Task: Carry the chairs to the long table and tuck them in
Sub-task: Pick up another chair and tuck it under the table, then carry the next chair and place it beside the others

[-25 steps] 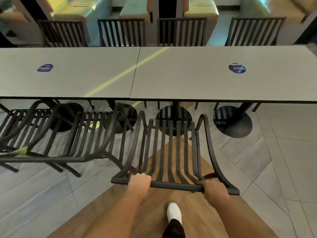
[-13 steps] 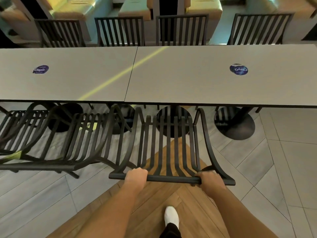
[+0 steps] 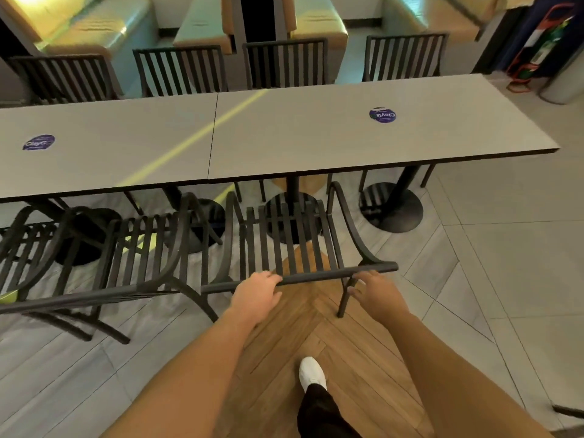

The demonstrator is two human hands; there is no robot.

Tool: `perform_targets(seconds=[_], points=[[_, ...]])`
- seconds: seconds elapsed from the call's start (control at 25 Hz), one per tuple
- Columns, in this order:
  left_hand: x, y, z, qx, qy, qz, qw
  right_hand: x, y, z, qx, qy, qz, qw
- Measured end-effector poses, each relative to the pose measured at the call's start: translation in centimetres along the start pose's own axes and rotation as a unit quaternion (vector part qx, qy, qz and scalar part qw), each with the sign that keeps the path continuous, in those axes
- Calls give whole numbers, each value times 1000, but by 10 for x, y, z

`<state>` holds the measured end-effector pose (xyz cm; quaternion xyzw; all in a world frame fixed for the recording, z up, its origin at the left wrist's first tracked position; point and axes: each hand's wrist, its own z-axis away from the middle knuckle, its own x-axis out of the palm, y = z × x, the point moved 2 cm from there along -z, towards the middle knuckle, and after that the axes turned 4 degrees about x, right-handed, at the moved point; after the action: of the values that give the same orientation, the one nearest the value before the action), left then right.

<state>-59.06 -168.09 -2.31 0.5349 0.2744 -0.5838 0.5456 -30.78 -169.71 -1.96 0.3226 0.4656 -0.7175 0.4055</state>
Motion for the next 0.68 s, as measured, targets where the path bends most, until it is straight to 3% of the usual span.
perform_targets(seconds=[0.12, 0.36, 0.68], points=[[15, 30, 44, 53, 24, 7, 998, 6, 21, 70, 46, 34, 17, 998], [67, 99, 125, 134, -40, -15, 990, 17, 100, 223, 155, 57, 21, 986], [127, 277, 189, 309, -157, -50, 936, 13, 257, 415, 359, 104, -13, 928]])
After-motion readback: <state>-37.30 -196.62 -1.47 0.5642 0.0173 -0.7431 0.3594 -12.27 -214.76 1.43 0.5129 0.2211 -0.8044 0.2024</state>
